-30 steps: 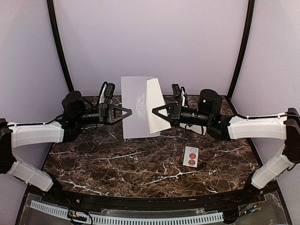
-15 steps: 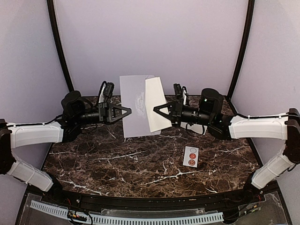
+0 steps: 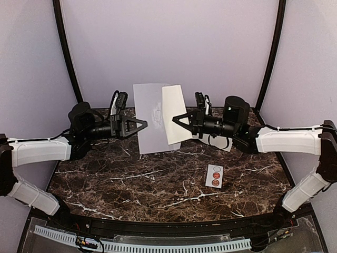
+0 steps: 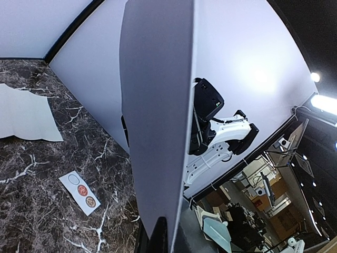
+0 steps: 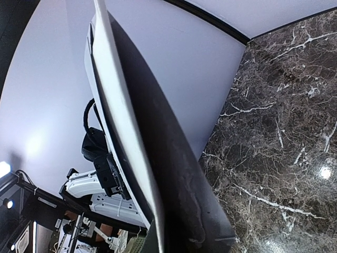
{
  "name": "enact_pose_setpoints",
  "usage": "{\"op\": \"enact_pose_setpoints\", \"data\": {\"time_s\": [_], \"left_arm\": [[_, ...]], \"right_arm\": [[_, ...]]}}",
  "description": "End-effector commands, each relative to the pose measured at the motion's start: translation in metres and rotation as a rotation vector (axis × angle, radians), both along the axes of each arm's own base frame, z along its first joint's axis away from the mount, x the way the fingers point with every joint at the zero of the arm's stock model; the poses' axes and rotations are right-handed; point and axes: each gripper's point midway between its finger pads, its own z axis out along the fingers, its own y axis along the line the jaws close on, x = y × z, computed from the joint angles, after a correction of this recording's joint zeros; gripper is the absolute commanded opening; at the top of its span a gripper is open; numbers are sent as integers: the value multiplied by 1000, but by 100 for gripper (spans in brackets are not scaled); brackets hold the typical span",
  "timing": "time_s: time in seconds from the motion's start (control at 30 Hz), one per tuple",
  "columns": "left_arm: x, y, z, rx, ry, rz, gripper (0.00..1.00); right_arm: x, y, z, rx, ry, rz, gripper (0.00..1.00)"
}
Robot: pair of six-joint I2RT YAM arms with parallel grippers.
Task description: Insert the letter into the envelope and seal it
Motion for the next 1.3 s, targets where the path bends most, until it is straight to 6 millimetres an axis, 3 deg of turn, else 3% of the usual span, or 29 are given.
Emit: {"op": "enact_pose_setpoints", "data": {"time_s": [0.0,0.37,0.73,0.83,0.9,1.17,1.27], "left_arm": [[-11,1,14,-35,-44,-44,0],[-5,-1,11,-40,-28,-28,0],[1,-1,7,-30,-9,1,9],[2,-2,7,-31,-5,-1,5],[2,-2,8,-33,-10,0,0],[-7,-1,5,-25,-22,-38,0],[-11,0,3,-21,-26,-55,0]], "right_arm": [[3,6,12,17,-38,0,0],[-19,24,35,113,-120,101,0],[-27,41,32,33,-168,143,0],[-26,45,28,-23,-177,147,0],[-24,42,28,-56,-189,132,0],[-16,16,33,-149,-241,56,22],[-17,10,35,-159,-253,57,24]]}}
